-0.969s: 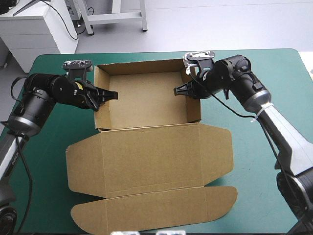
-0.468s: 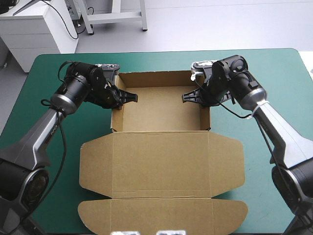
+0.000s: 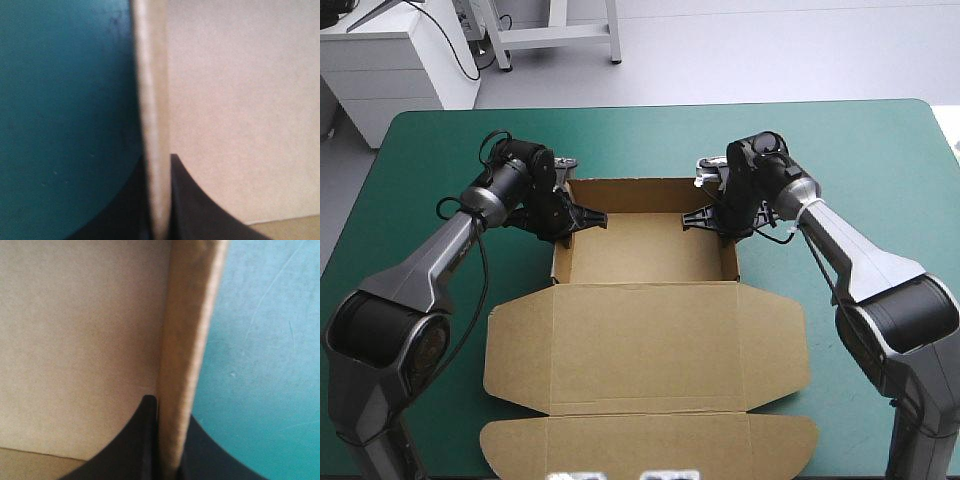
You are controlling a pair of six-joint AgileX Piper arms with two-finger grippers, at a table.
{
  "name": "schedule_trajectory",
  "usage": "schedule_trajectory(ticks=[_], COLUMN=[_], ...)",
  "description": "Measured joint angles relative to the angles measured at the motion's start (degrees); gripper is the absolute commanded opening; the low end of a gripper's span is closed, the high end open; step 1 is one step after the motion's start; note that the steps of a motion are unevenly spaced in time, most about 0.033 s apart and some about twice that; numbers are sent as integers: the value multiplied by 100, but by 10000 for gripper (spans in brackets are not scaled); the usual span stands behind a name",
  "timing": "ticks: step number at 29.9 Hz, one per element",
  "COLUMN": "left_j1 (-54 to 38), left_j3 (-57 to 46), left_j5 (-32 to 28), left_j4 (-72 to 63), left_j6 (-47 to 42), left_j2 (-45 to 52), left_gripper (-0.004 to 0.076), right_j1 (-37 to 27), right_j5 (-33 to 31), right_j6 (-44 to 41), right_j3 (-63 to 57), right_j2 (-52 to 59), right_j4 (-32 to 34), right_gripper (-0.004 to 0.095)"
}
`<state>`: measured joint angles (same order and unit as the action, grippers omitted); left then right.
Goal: Fold the box
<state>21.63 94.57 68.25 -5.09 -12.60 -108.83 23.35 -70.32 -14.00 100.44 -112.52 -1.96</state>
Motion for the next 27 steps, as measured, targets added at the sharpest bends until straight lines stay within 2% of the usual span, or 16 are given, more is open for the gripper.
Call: schedule_trajectory(ticks=[8, 11, 13, 16, 18, 24, 27], left_j1=[-19, -37, -37, -37, -37, 30, 48], left_j3=[0, 56, 63, 67, 69, 63, 71], left_j5=[-59, -65, -47, -20, 0, 153, 174], left_j4=[6, -6, -29, -50, -103, -482, -568], left_j6=[6, 21, 215, 457, 569, 689, 703], left_j2=[-99, -232, -243, -250, -262, -340, -342], left_gripper=[-8, 1, 29, 131, 227, 563, 606], right_j1=[6, 18, 36, 62, 87, 109, 109], right_j5=[-4, -4, -10, -30, -30, -24, -24], right_j6=[0, 6, 68, 90, -17, -186, -202], right_j3=[26, 34, 34, 27, 27, 92, 203], right_j2=[-30, -36, -50, -85, -123, -133, -105], right_j4=[54, 105, 161, 196, 162, 156, 196], right_gripper=[19, 128, 265, 440, 501, 513, 514])
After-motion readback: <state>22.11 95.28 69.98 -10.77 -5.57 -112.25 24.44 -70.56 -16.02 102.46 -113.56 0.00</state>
